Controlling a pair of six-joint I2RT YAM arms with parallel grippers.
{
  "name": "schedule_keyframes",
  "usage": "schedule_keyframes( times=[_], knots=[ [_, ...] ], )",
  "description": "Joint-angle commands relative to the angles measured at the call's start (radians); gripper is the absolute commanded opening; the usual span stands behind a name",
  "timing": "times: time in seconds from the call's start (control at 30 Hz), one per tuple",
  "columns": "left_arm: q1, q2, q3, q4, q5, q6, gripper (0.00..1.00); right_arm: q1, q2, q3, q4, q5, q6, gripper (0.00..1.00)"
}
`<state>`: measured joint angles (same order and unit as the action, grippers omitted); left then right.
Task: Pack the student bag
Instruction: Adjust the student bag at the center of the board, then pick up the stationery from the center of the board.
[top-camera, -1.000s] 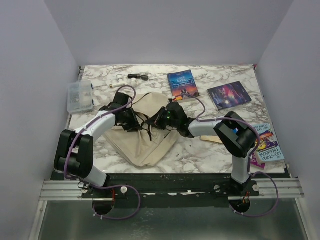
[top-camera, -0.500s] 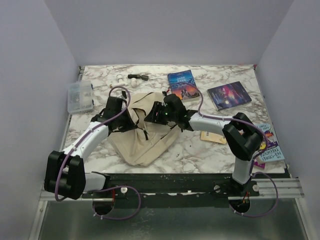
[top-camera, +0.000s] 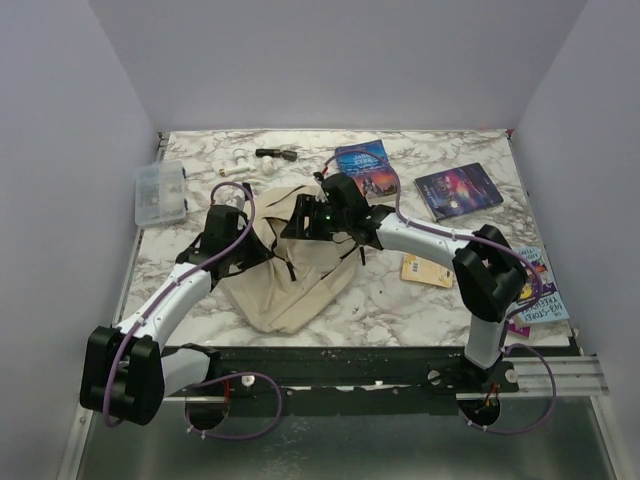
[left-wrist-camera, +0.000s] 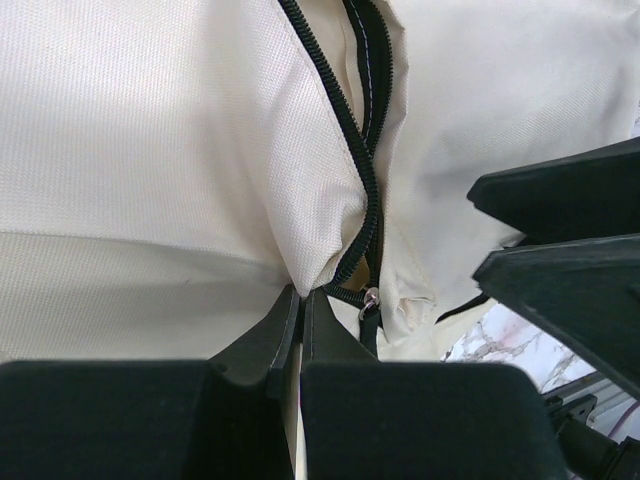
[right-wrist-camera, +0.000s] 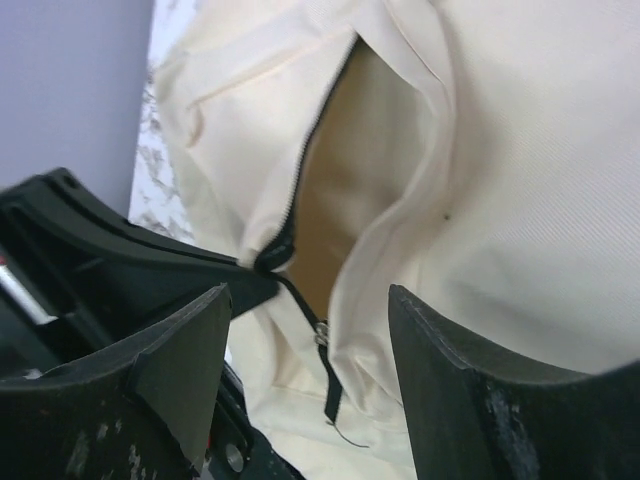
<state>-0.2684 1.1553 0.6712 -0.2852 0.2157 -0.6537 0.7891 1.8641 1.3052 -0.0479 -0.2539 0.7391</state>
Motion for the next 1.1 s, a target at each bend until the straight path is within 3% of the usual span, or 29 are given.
schedule_keyframes(
  times=[0.0, 0.2, 0.3, 0.53, 0.63, 0.7, 0.73, 0.83, 0.97, 1.07],
  knots=[
    [0.005, -0.034, -0.005, 0.058, 0.009, -0.007, 0.0, 0.004, -0.02, 0.05, -0.021, -0.015, -0.003, 0.66],
    [0.005, -0.023, 0.001, 0.057, 0.022, -0.014, 0.0, 0.004, 0.097, 0.089, 0.165, -0.182, 0.156, 0.61],
    [0.005, -0.028, 0.003, 0.052, 0.028, -0.017, 0.0, 0.005, 0.143, 0.087, 0.237, -0.2, 0.228, 0.51],
    [0.005, -0.034, 0.01, 0.036, 0.033, -0.003, 0.0, 0.006, 0.2, 0.095, 0.266, -0.203, 0.271, 0.44],
    [0.005, -0.032, 0.01, 0.031, 0.046, -0.004, 0.0, 0.006, 0.211, 0.101, 0.291, -0.235, 0.281, 0.25],
    [0.005, -0.037, 0.018, 0.017, 0.069, 0.006, 0.26, 0.006, 0.214, 0.095, 0.328, -0.268, 0.275, 0.06],
    [0.005, -0.049, 0.025, -0.006, 0.069, 0.01, 0.36, 0.006, 0.207, 0.087, 0.34, -0.276, 0.265, 0.01],
    [0.012, -0.137, 0.045, -0.075, 0.07, 0.014, 0.62, 0.006, 0.179, 0.041, 0.378, -0.269, 0.211, 0.01],
    [0.072, -0.193, 0.148, -0.233, 0.05, -0.005, 0.74, 0.005, 0.182, 0.026, 0.412, -0.283, 0.144, 0.01],
    [0.173, -0.14, 0.217, -0.305, 0.092, -0.078, 0.74, 0.006, 0.181, 0.012, 0.439, -0.283, 0.102, 0.01]
  ],
)
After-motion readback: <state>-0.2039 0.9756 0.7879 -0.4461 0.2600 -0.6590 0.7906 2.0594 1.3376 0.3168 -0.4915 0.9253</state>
